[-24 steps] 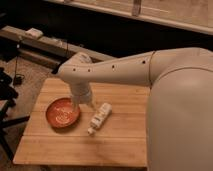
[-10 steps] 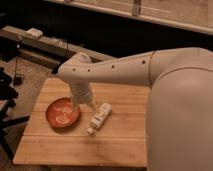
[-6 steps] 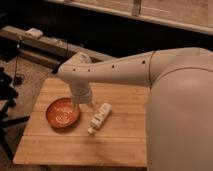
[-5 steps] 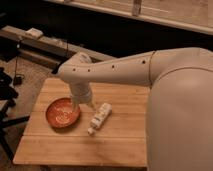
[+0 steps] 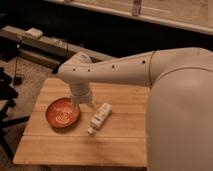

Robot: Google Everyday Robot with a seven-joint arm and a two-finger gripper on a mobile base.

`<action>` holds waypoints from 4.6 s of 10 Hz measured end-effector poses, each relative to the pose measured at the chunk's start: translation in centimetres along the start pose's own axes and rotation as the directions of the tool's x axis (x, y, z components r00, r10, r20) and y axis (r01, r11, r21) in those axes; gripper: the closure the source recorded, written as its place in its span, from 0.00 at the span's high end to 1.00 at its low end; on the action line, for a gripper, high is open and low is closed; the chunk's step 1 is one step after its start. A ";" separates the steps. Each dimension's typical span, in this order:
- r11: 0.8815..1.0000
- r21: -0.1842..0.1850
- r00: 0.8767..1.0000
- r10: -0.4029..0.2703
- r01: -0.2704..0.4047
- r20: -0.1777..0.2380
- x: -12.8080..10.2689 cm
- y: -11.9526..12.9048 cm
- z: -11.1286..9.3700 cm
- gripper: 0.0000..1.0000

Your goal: Place the bottle in the ceramic bowl

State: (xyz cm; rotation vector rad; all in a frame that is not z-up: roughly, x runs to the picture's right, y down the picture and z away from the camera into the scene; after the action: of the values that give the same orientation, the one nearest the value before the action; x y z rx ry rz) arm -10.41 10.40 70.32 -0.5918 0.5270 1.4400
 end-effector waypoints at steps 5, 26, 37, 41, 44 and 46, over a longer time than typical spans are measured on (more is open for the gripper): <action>1.000 0.000 1.000 0.000 0.000 0.000 0.0 0.0 0.0 0.65; 1.000 0.000 1.000 0.000 0.000 0.002 0.0 0.0 -0.1 0.65; 0.994 0.051 0.995 0.098 -0.097 -0.012 -6.3 -5.6 9.1 0.65; 0.986 0.054 0.987 0.158 -0.156 -0.034 -6.1 -7.9 10.9 0.65; 0.982 0.041 0.981 0.185 -0.183 -0.060 -5.9 -8.5 13.0 0.65; 0.979 0.029 0.976 0.202 -0.200 -0.081 -5.7 -9.1 14.0 0.65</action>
State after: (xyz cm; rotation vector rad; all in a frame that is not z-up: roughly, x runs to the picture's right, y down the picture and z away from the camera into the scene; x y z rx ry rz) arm -1.98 15.02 85.14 -0.5969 0.6831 1.6038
